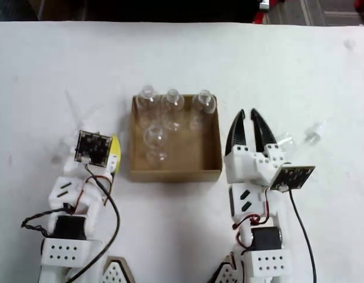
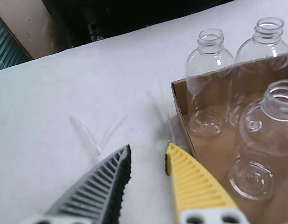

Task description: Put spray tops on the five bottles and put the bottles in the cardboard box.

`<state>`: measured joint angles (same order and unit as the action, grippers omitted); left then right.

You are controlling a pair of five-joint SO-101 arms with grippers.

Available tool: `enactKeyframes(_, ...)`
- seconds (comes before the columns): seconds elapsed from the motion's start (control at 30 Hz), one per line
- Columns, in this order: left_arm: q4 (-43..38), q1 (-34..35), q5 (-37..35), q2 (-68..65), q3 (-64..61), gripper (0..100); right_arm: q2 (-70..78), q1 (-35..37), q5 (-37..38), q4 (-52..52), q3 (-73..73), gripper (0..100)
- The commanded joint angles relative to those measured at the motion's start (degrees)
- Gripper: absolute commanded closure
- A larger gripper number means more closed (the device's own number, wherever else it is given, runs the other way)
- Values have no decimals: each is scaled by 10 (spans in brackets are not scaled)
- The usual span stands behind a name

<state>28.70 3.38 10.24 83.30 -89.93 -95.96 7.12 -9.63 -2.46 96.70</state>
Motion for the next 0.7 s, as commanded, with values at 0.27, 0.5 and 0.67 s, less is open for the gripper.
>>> enactKeyframes(0.27, -17, -3, 5, 9, 4, 876, 65, -66, 4, 155, 4, 693)
enactKeyframes(0.5, -17, -3, 5, 9, 4, 877, 65, -207, 221, 201, 4, 693)
enactKeyframes(0.67, -16, -3, 5, 9, 4, 878, 65, -280, 378, 201, 4, 693)
